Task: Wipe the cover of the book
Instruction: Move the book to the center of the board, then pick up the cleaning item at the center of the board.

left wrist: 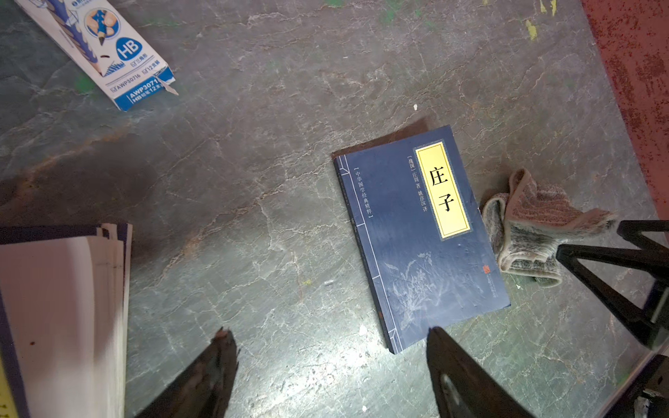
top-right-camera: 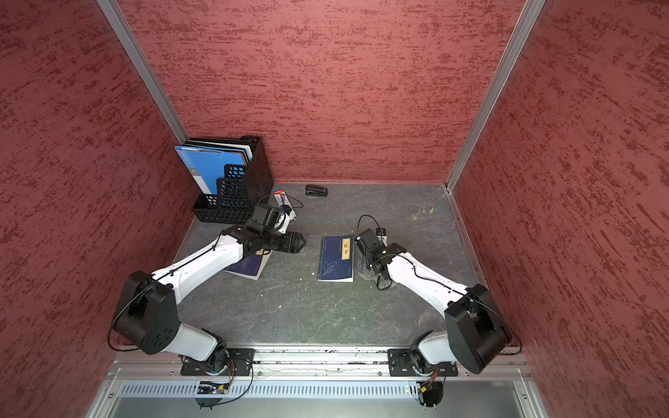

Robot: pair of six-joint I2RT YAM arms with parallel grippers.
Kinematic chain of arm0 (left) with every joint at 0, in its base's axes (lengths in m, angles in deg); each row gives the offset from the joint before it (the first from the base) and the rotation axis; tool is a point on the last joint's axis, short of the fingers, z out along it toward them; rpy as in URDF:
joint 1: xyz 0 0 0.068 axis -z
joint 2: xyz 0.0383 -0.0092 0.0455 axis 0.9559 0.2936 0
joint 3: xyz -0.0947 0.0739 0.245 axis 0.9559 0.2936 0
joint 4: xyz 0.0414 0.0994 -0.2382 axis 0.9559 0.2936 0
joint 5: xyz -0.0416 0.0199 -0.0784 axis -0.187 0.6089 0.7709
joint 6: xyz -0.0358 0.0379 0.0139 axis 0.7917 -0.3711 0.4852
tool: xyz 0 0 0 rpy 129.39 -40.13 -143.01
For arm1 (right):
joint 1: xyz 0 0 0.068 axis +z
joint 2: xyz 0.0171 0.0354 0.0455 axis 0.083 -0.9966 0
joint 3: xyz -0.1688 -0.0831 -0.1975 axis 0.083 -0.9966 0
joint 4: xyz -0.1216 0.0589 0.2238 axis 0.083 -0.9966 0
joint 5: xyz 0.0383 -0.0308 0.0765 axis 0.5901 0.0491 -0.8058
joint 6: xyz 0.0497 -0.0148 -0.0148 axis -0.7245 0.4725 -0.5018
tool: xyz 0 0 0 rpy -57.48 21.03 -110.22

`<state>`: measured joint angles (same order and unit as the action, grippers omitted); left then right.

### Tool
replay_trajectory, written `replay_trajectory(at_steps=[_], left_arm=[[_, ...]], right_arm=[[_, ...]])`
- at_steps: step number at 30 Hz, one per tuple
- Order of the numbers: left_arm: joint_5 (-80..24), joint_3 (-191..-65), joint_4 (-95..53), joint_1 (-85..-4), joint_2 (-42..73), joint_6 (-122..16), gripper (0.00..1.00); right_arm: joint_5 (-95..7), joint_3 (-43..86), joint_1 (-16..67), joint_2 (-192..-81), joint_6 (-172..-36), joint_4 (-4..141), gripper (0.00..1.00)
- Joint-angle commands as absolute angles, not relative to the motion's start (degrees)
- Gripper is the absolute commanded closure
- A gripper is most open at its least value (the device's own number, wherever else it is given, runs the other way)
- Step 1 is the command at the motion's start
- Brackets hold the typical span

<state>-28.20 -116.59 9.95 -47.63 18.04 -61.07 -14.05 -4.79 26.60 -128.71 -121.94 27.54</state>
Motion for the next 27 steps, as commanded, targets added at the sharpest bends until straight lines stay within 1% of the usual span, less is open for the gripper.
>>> replay_trajectory(at_steps=[1,14,19,22,23,27], left_arm=[[-26.0,-116.1,9.7,-48.6,18.4,-62.2,0.17],[-24.8,-115.6,9.2,-49.5,18.4,-61.5,0.17],[-24.5,-115.8,9.6,-49.6,18.6,-61.2,0.17],[-24.5,-116.0,9.7,-49.5,18.7,-61.1,0.17],[-24.5,-115.9,9.8,-49.5,18.7,-61.1,0.17],[-24.8,-115.9,10.2,-49.5,18.7,-61.1,0.17]], right_arm=[[-15.6,-6.2,25.2,-129.1,-124.7,31.8,0.05],[-19.8,-9.8,21.4,-136.8,-122.1,41.2,0.04],[-20.8,-11.5,19.9,-138.7,-121.5,43.8,0.07],[-21.2,-12.4,19.2,-139.7,-120.9,44.9,0.13],[-21.1,-12.7,19.0,-140.0,-120.9,45.4,0.17],[-20.8,-13.2,18.7,-140.9,-120.1,46.6,0.40]])
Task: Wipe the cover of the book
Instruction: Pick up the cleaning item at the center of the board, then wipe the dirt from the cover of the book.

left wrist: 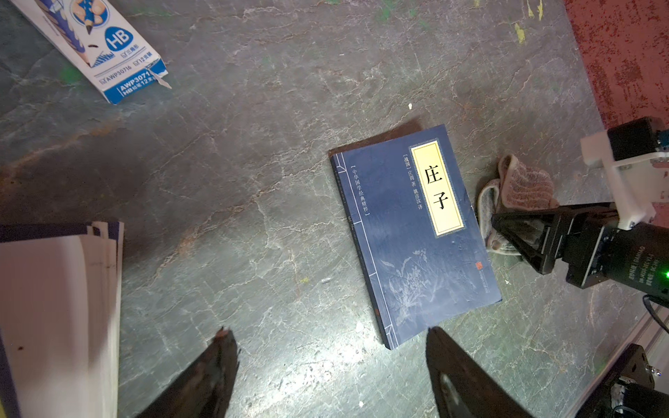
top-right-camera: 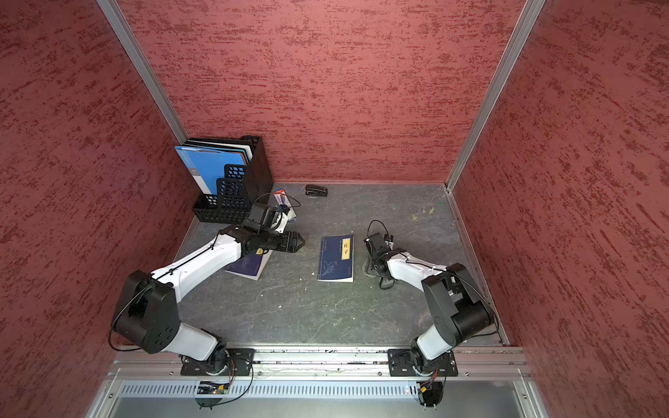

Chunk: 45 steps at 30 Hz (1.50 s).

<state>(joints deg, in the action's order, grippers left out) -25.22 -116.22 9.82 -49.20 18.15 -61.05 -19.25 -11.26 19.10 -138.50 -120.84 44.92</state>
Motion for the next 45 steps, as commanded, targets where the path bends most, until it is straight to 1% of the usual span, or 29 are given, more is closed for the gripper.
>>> replay_trajectory(at_steps=[1,4,8,9,10,15,19,24,28,33,34,36,41,45], left_arm=[[-24.9,-115.9,10.3,-49.6,18.8,-61.1,0.17],[-25.2,-116.0,10.5,-49.5,18.6,-60.9,0.17],[-25.6,-115.9,11.0,-49.7,18.4,-60.5,0.17],[-25.7,-115.9,11.2,-49.8,18.4,-60.4,0.17],[-25.8,-115.9,11.4,-50.0,18.4,-60.2,0.17],[-25.2,-115.6,12.3,-51.5,17.3,-59.2,0.17],[-25.2,-115.3,13.2,-52.6,15.3,-59.1,0.17],[-24.5,-115.1,14.2,-54.2,13.3,-58.8,0.15],[-24.1,-114.4,14.9,-55.2,11.9,-58.1,0.15],[-24.0,-112.8,14.7,-55.9,9.4,-57.6,0.13],[-24.2,-112.3,14.5,-55.9,8.7,-57.5,0.10],[-24.7,-111.8,14.5,-56.0,7.8,-57.6,0.08],[-24.7,-112.0,15.1,-56.8,7.3,-58.0,0.08],[-24.3,-112.0,15.0,-57.6,7.2,-58.1,0.08]], right_arm=[[-20.8,-13.3,18.7,-141.1,-119.9,46.9,0.45],[-21.3,-13.2,18.7,-141.8,-118.9,47.8,0.58],[-22.3,-11.8,18.7,-140.2,-116.9,49.5,0.77],[-22.5,-11.2,18.7,-139.5,-116.1,49.9,0.81],[-22.6,-10.3,18.7,-139.0,-115.4,49.9,0.83],[-24.3,-2.2,19.3,-138.2,-111.1,47.1,0.85],[-26.4,5.1,22.2,-139.1,-108.3,45.4,0.86],[-31.6,11.4,25.9,-143.4,-106.9,47.7,0.85],[-33.0,14.1,26.7,-148.9,-106.5,50.1,0.85],[-33.8,14.0,26.7,-154.4,-106.4,52.1,0.85],[-33.9,13.6,26.8,-155.1,-106.4,52.2,0.85],[-34.0,12.4,26.8,-155.9,-106.7,52.0,0.85],[-34.8,5.4,27.4,-153.5,-108.3,52.5,0.86],[-34.8,-1.0,30.5,-148.8,-110.8,50.7,0.86]])
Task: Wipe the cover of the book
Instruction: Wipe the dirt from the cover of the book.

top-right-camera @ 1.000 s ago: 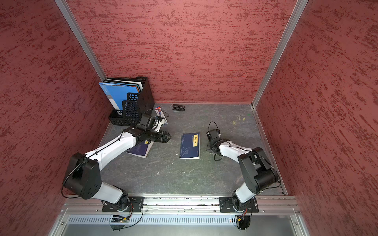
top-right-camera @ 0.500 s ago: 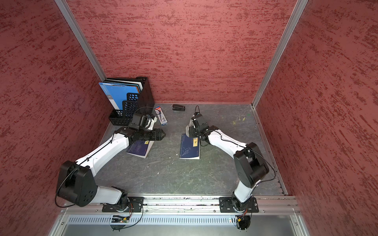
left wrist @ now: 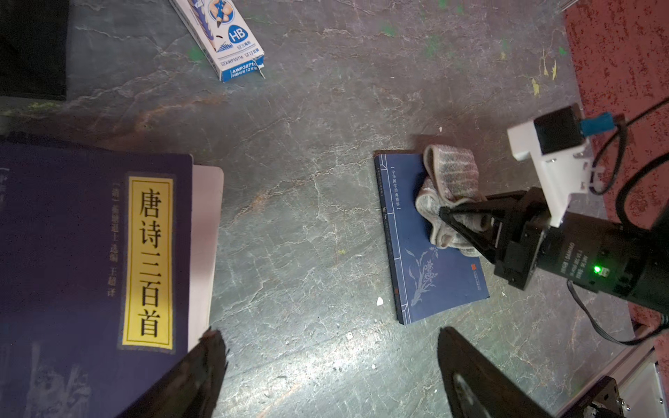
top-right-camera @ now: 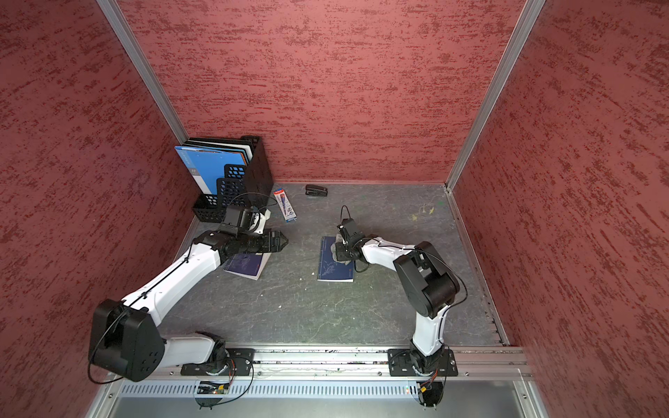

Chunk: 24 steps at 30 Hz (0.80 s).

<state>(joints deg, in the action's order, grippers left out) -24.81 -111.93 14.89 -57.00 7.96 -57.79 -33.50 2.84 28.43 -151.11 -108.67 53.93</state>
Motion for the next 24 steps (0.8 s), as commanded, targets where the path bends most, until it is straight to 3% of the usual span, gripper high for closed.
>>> replay_trajectory(at_steps=[1,7,16,24], left_arm=[[-24.1,-112.0,15.0,-57.8,7.2,-58.1,0.07],[-23.5,-111.7,14.5,-58.9,7.3,-58.1,0.07],[-22.9,-111.8,15.2,-59.2,6.4,-57.9,0.07],[-23.3,-112.2,15.6,-59.3,5.9,-57.6,0.07]], right_arm=[[-35.1,-2.9,31.5,-147.2,-111.9,50.6,0.86],[-34.0,-9.0,32.9,-143.0,-116.6,52.9,0.86],[-30.4,5.5,26.5,-157.6,-111.4,53.6,0.86],[-31.4,10.7,24.2,-159.9,-109.1,53.2,0.86]])
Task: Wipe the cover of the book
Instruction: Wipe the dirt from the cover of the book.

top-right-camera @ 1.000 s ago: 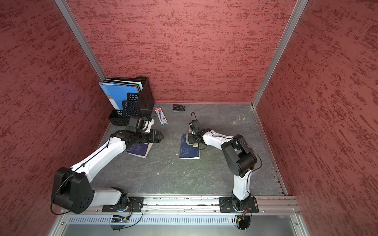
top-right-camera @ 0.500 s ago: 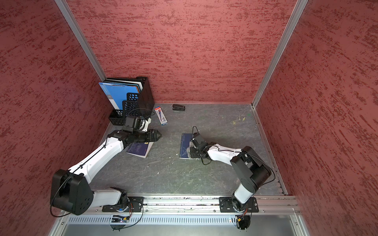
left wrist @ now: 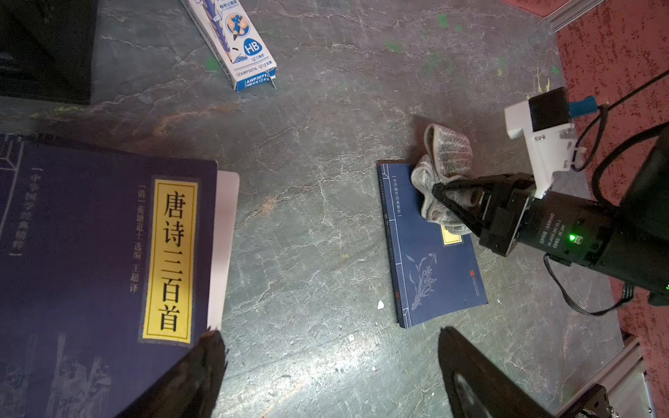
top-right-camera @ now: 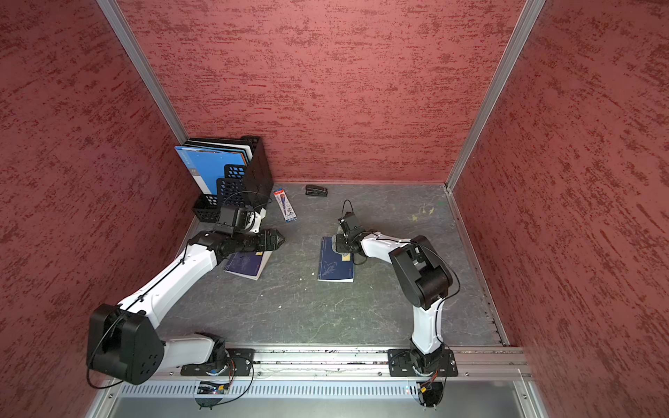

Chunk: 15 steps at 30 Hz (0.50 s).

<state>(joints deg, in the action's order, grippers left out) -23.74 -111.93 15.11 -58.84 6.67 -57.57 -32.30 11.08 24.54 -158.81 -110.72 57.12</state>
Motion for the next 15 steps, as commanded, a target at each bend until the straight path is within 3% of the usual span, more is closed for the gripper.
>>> replay_trajectory(at_steps=[1,15], left_arm=[[-23.5,-112.4,15.6,-59.4,6.2,-57.7,0.07],[-23.8,-114.2,14.4,-59.4,9.7,-57.3,0.07]], right_arm=[[-32.0,9.8,24.3,-159.0,-109.2,53.3,0.86],[-37.3,-13.5,32.2,-140.8,-117.6,54.4,0.86]])
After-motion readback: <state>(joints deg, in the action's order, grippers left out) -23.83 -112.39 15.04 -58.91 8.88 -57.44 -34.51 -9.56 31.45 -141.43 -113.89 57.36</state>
